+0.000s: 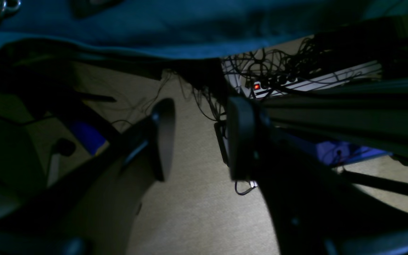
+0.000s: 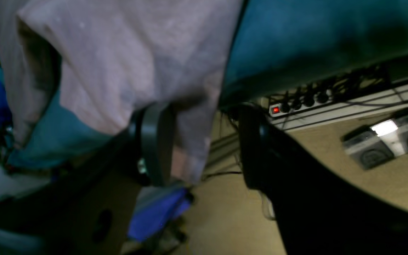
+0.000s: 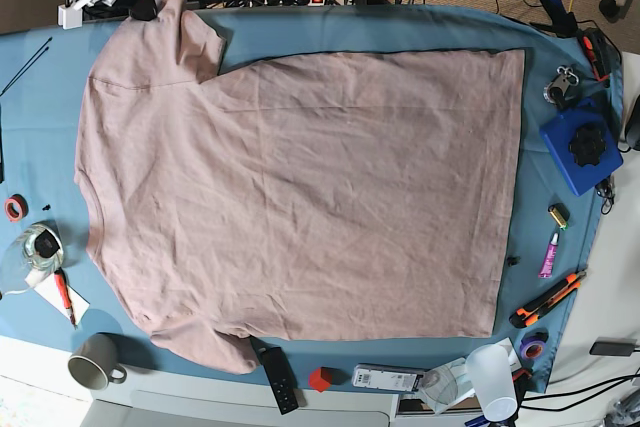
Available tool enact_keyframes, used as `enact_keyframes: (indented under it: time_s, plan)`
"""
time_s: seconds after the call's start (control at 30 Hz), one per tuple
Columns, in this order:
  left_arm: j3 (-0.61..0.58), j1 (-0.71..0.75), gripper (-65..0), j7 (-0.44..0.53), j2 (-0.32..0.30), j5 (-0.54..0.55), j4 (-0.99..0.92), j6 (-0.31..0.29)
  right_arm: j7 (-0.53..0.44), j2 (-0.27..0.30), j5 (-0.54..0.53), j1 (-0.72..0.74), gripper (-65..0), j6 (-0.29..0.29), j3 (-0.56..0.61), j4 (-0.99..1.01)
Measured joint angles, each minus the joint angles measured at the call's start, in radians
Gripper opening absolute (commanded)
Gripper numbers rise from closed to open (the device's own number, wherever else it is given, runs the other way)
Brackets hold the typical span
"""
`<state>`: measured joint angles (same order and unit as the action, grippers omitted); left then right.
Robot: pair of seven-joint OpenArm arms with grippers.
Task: Fold the T-shirt properly
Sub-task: 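Grasp the pink shirt's shoulder edge with the right gripper, then grasp the opposite shoulder edge of the shirt with the left gripper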
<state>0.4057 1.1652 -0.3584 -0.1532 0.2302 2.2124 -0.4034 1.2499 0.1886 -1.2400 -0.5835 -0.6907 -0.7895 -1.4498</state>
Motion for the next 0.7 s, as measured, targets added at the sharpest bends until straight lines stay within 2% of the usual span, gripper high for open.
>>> enact_keyframes:
  time_s: [0.1, 0.2, 0.33, 0.53, 0.7]
  plan:
    - [0.0, -0.003, -40.0, 0.0, 0.001, 0.0, 0.0, 0.0, 0.101, -0.01, -0.064, 0.016, -37.0, 0.0, 0.015, 0.002]
    - [0.0, -0.011, -40.0, 0.001, 0.0, 0.0, 0.0, 0.0, 0.105, -0.01, -0.104, 0.01, -47.5, -0.003, 0.016, 0.002]
    - [0.0, -0.013, -40.0, 0.003, 0.0, 0.0, 0.0, 0.0, 0.108, -0.009, -0.108, 0.008, -51.1, -0.003, 0.016, 0.002]
    - [0.0, -0.016, -40.0, 0.004, 0.0, 0.0, 0.0, 0.0, 0.151, -0.009, -0.198, -0.01, -65.0, -0.003, 0.016, 0.002]
    - [0.0, -0.016, -40.0, 0.011, 0.0, 0.0, 0.0, 0.0, 0.151, -0.009, -0.201, -0.012, -65.0, -0.003, 0.011, 0.002]
